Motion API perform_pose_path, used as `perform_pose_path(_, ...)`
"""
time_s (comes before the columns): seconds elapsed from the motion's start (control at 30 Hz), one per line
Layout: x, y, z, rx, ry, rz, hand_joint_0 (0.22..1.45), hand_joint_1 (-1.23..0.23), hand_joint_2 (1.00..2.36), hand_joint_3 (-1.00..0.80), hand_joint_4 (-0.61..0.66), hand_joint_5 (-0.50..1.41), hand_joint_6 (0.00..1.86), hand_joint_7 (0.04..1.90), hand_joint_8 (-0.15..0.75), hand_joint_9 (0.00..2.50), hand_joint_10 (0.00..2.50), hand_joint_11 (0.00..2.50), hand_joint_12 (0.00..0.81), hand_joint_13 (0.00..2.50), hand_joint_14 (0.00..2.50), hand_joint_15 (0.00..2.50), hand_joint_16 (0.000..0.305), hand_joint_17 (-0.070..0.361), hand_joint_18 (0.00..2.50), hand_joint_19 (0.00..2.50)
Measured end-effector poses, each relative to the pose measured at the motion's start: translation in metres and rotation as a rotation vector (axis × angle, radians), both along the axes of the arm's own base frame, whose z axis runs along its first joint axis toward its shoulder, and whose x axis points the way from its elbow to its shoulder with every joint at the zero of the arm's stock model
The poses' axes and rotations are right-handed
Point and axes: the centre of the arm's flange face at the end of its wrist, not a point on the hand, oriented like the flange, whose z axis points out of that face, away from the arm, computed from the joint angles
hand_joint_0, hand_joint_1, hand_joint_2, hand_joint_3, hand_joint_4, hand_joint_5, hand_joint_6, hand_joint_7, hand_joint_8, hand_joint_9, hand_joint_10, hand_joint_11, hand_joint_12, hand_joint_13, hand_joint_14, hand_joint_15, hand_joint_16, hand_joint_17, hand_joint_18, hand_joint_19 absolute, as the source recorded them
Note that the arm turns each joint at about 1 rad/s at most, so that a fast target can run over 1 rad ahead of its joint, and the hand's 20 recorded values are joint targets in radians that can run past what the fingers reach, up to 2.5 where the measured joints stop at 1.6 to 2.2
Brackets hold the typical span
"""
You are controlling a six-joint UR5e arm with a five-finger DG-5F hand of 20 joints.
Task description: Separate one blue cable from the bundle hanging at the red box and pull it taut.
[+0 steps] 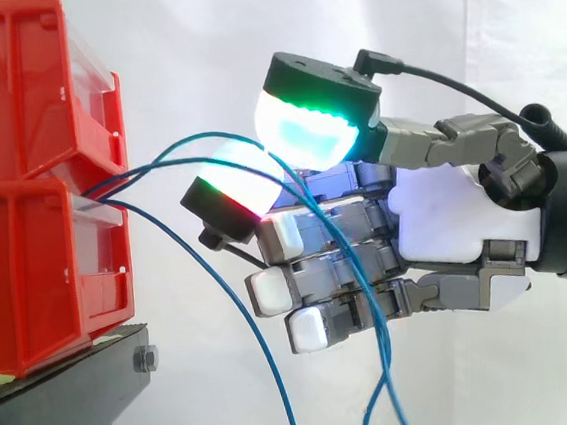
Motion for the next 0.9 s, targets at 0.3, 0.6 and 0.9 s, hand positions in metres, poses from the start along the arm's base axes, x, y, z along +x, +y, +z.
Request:
perform_pose_path(0.3, 0.0003, -0.0002, 0.0004, 0.001, -0.004, 0.000, 0.71, -0.77, 1.01, -0.04, 0.26, -0.22, 0.87, 1.06, 0.364, 0.80, 0.01, 0.94, 0.407, 0.84, 0.02, 0.52, 0.051, 0.116, 0.92, 0.47)
perform_pose_path(0.6, 0.0002, 0.0000, 0.0001, 0.001, -0.003, 0.001, 0.58, -0.68, 1.01, -0.42, 0.23, -0.21, 0.82, 1.04, 0.351, 0.80, 0.01, 0.93, 0.400, 0.83, 0.02, 0.53, 0.050, 0.112, 0.92, 0.49)
perform_pose_path(0.9, 0.0002, 0.0007, -0.0002, 0.000, -0.001, 0.001, 0.61, -0.64, 1.01, -0.37, 0.21, -0.17, 0.82, 1.12, 0.333, 0.85, 0.01, 0.85, 0.386, 0.87, 0.02, 0.53, 0.048, 0.108, 0.94, 0.51)
